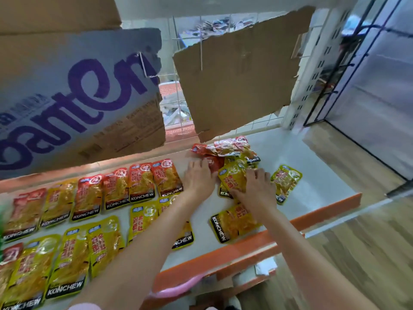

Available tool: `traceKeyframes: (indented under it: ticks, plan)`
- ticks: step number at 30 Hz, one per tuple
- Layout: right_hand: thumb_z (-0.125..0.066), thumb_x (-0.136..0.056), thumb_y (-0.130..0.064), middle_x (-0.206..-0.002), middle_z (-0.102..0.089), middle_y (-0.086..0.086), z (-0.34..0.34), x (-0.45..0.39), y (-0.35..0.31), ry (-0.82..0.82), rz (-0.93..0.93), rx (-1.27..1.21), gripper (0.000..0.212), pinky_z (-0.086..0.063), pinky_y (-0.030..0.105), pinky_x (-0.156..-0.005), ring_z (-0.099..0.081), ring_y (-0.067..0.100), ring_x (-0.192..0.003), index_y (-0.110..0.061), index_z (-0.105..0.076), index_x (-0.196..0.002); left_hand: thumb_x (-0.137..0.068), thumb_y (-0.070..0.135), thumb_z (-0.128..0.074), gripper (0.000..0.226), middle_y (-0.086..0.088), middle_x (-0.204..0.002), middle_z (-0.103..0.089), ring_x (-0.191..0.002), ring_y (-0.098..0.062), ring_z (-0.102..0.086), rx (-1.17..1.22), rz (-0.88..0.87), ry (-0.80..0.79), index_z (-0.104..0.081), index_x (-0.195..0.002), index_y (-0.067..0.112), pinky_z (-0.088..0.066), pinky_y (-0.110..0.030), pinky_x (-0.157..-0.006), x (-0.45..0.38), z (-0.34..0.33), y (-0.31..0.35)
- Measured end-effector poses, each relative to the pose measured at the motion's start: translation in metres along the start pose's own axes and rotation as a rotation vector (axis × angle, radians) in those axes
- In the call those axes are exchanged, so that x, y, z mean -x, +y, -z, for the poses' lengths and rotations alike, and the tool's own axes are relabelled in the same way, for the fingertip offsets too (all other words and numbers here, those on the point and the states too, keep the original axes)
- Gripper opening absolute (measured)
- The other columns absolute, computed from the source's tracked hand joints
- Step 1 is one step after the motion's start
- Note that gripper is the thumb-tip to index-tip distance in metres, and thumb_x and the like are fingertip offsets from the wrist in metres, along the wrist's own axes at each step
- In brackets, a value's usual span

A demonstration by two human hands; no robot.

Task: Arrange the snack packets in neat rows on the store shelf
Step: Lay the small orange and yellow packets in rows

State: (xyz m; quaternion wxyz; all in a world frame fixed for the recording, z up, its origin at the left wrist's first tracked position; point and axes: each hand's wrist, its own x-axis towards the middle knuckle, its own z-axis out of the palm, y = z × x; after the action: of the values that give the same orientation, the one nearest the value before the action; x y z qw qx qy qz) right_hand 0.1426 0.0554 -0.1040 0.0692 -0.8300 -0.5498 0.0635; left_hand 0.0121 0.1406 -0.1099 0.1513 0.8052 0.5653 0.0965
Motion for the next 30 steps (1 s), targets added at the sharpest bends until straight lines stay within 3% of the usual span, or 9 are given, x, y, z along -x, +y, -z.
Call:
traceKeyframes:
  ticks: [4,10,12,17,20,23,25,27,30]
  plan:
    - [-0.054,-0.085,-0.054,-0.136,-0.035,0.012,0.004,-0.018,0.010,-0.040,0.039,-0.008,0.068,-0.037,0.041,-0.096,-0.031,0.030,-0.125,-0.010,-0.034,-0.133,-0.090,0.043,-0.054,0.069,-0.021,-0.135,-0.042,-0.124,-0.035,-0.035,0.145,0.139,0.051,-0.032,-0.135,-0.003,-0.027,-0.038,-0.103,-0.019,-0.004,0.010]
    - [-0.055,-0.087,-0.046,-0.130,-0.041,0.013,0.014,-0.042,0.039,-0.064,0.057,-0.012,0.063,-0.037,0.038,-0.097,-0.036,0.030,-0.123,-0.005,-0.036,-0.131,-0.078,0.026,-0.073,0.033,-0.012,-0.104,-0.065,-0.099,-0.029,-0.059,0.549,0.329,0.131,-0.060,-0.101,0.006,-0.042,-0.031,-0.079,-0.019,-0.005,0.015]
    - [-0.056,-0.087,-0.042,-0.125,-0.046,0.013,0.017,-0.048,0.052,-0.047,0.043,-0.042,0.054,-0.038,0.038,-0.092,-0.039,0.030,-0.120,-0.006,-0.039,-0.124,-0.080,0.027,-0.073,0.020,-0.010,-0.089,-0.067,-0.086,-0.028,-0.061,0.641,0.351,0.151,-0.063,-0.087,0.011,-0.044,-0.033,-0.070,-0.011,-0.004,0.009]
    - [-0.060,-0.087,-0.025,-0.094,-0.056,0.012,0.031,-0.045,0.060,-0.075,0.061,-0.374,0.032,-0.038,0.038,-0.066,-0.056,0.036,-0.095,-0.009,-0.038,-0.104,-0.090,0.019,-0.060,0.010,-0.004,-0.080,-0.061,-0.076,-0.019,-0.058,1.193,0.361,0.328,-0.057,-0.082,0.016,-0.051,-0.030,-0.067,0.017,0.019,0.001]
    - [-0.064,-0.087,-0.028,-0.094,-0.058,0.006,0.037,-0.033,0.045,-0.116,0.141,-0.604,0.039,-0.043,0.032,-0.069,-0.056,0.025,-0.084,-0.010,-0.041,-0.112,-0.089,0.023,-0.062,0.004,0.000,-0.084,-0.066,-0.076,-0.014,-0.063,1.304,0.349,0.363,-0.061,-0.088,0.019,-0.053,-0.026,-0.065,0.031,0.035,-0.001]
    - [-0.068,-0.084,-0.027,-0.092,-0.064,0.000,0.035,-0.018,0.025,-0.259,0.112,-0.898,0.033,-0.047,0.017,-0.064,-0.062,0.012,-0.076,-0.014,-0.046,-0.105,-0.086,0.025,-0.065,0.005,0.001,-0.088,-0.071,-0.082,-0.014,-0.067,1.300,0.321,0.321,-0.065,-0.089,0.021,-0.055,-0.030,-0.076,0.043,0.042,-0.002]
    - [-0.067,-0.085,-0.018,-0.093,-0.068,0.005,0.026,-0.007,0.013,-0.381,0.052,-1.125,0.032,-0.051,0.018,-0.059,-0.068,0.011,-0.067,-0.009,-0.047,-0.108,-0.087,0.026,-0.063,0.005,0.005,-0.083,-0.070,-0.077,-0.011,-0.066,1.251,0.344,0.295,-0.062,-0.085,0.023,-0.055,-0.027,-0.072,0.052,0.040,-0.001]
    - [-0.064,-0.087,-0.011,-0.088,-0.069,0.004,0.012,0.003,0.005,-0.429,0.039,-1.186,0.028,-0.052,0.020,-0.056,-0.068,0.012,-0.058,-0.006,-0.047,-0.109,-0.089,0.030,-0.059,0.013,0.004,-0.084,-0.069,-0.078,-0.012,-0.066,1.234,0.391,0.226,-0.063,-0.095,0.018,-0.054,-0.023,-0.067,0.060,0.032,-0.002]
    - [-0.063,-0.088,-0.018,-0.090,-0.071,-0.001,-0.007,0.011,0.001,-0.391,0.043,-1.112,0.022,-0.055,0.038,-0.077,-0.070,0.017,-0.075,-0.018,-0.049,-0.105,-0.084,0.028,-0.067,0.036,0.003,-0.098,-0.069,-0.087,-0.010,-0.066,1.204,0.428,0.041,-0.055,-0.115,0.016,-0.052,-0.022,-0.070,0.077,0.018,-0.004]
